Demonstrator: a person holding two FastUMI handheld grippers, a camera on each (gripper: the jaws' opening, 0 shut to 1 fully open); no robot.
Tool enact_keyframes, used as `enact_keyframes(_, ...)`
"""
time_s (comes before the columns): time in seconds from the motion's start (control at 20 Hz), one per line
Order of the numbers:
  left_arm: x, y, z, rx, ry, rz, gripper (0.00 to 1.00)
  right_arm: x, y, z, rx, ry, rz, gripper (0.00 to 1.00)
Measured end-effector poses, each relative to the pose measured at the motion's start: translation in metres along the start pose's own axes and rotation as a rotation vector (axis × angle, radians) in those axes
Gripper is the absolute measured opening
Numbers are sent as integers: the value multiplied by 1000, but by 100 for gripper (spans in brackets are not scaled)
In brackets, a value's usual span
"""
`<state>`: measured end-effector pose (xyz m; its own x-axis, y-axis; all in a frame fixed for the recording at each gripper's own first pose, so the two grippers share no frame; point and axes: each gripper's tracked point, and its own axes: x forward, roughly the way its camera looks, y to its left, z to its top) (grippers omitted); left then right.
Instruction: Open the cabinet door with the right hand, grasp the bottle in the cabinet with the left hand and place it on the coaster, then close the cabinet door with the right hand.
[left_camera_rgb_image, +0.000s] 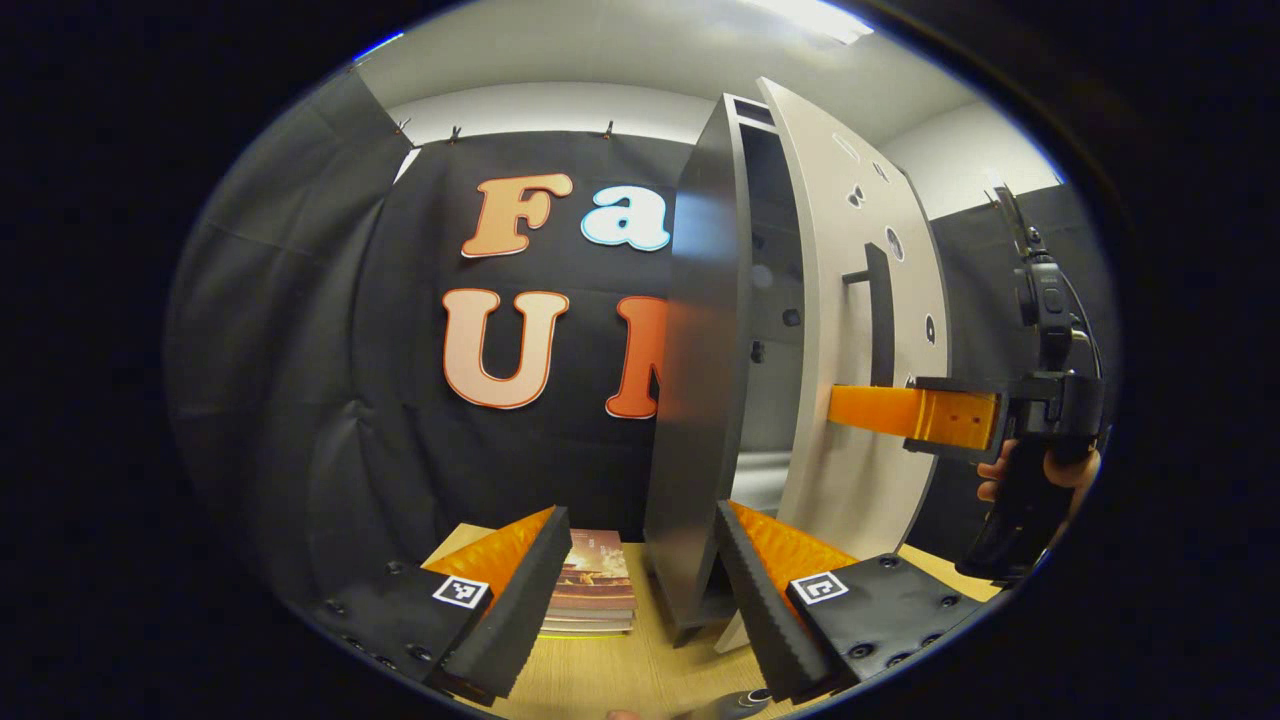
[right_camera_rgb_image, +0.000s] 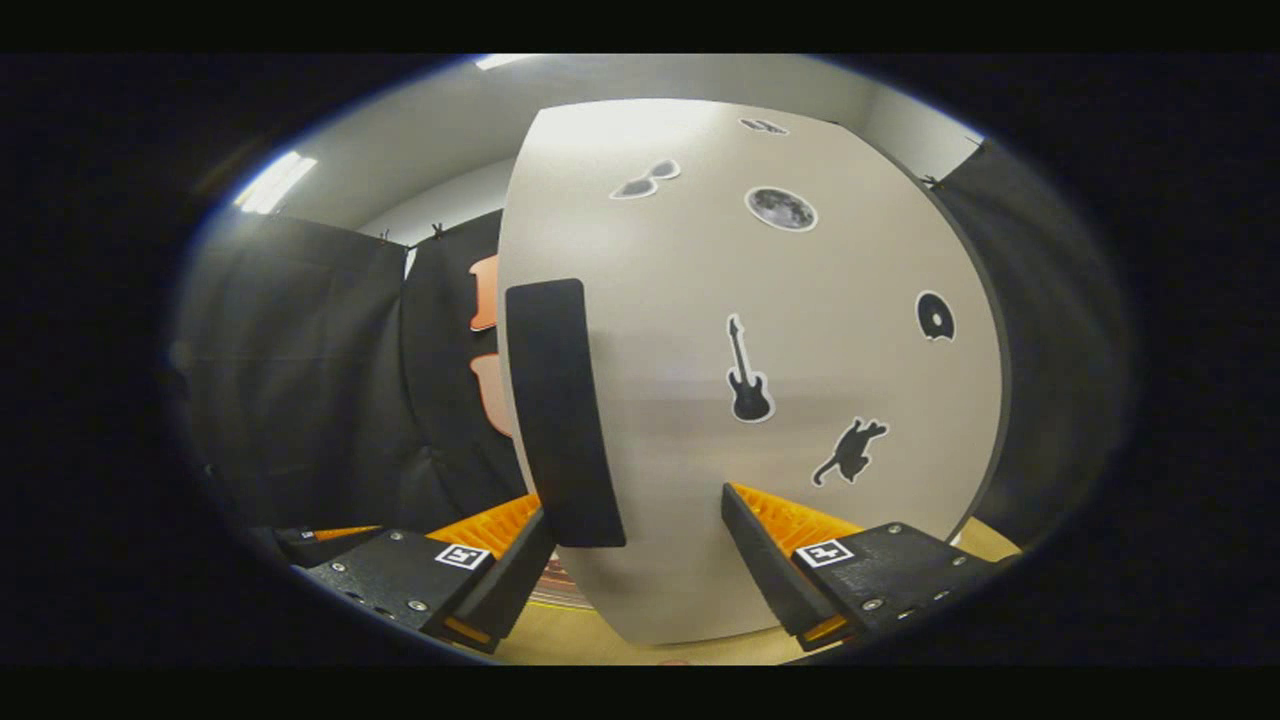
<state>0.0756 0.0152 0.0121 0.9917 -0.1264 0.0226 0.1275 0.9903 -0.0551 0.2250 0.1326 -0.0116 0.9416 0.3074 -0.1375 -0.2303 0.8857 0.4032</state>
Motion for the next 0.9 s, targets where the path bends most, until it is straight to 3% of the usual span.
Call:
enact_keyframes(0.2,-5,3,7,15,-12,25,94,0,2,-4,-89,-6,-12,99)
enact_keyframes(0.25,-3,4,9,20,-16,31,94,1,2,-6,-95,-3,-10,93)
enact_keyframes(0.9,-4,13,12,34,-22,99,94,5,1,-15,-54,23,29,95)
